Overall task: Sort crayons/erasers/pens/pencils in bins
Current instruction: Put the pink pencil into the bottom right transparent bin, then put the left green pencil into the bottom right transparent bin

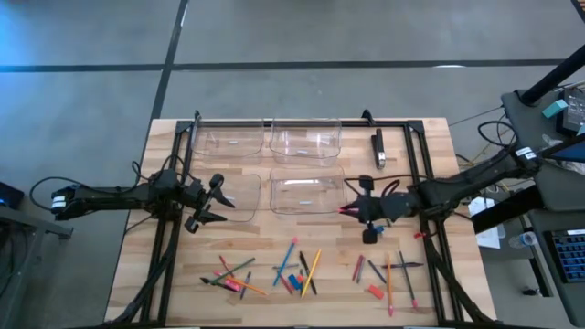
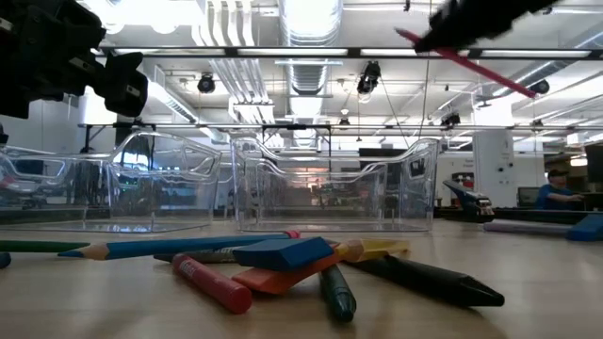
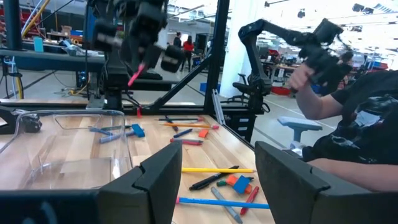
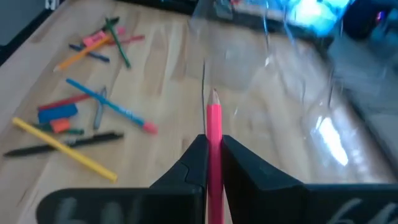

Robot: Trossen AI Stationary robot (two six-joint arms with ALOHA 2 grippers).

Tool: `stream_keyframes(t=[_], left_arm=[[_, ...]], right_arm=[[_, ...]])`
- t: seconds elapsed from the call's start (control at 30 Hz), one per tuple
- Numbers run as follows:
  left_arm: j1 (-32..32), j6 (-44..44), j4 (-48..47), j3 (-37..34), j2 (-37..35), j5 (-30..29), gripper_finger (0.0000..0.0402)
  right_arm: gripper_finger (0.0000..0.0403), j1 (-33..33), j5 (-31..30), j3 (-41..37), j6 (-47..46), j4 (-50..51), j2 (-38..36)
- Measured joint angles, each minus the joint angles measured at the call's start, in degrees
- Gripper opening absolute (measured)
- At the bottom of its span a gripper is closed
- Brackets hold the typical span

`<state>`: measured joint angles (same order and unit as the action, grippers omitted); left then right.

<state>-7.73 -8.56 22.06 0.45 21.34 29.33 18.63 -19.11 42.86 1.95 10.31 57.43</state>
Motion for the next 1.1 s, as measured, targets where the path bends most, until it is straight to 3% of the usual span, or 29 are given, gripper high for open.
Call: stream_keyframes(t=[0.17,0.37,0.57,0.83,1.1], left_arm=[[-0.01,-0.01,0.00,0.01,0.01,0.00,0.0188],[-0.01,-0.01,0.00,0.01,0.01,0.01,0.0188],[-0.02,0.00,0.00,0.02,0.00,0.00,0.0188],[-0.02,-0.01,0.00,0.01,0.00,0.00,0.0188],[-0.02,-0.02,-0.02,0.02,0.00,0.00,0.0188]], right_arm=[[0.0023,-3.15,2.01,9.07,6.92,1.72,7.59],[0.0023,-12.21,18.68,15.27,12.31,1.25,17.42],[0.0022,-24.09,30.08,17.69,11.57,-1.07,26.46],[0.0040,-29.80,35.42,20.19,12.69,-1.72,36.87],[0.0120,-30.27,35.95,24.39,11.97,0.57,42.22]])
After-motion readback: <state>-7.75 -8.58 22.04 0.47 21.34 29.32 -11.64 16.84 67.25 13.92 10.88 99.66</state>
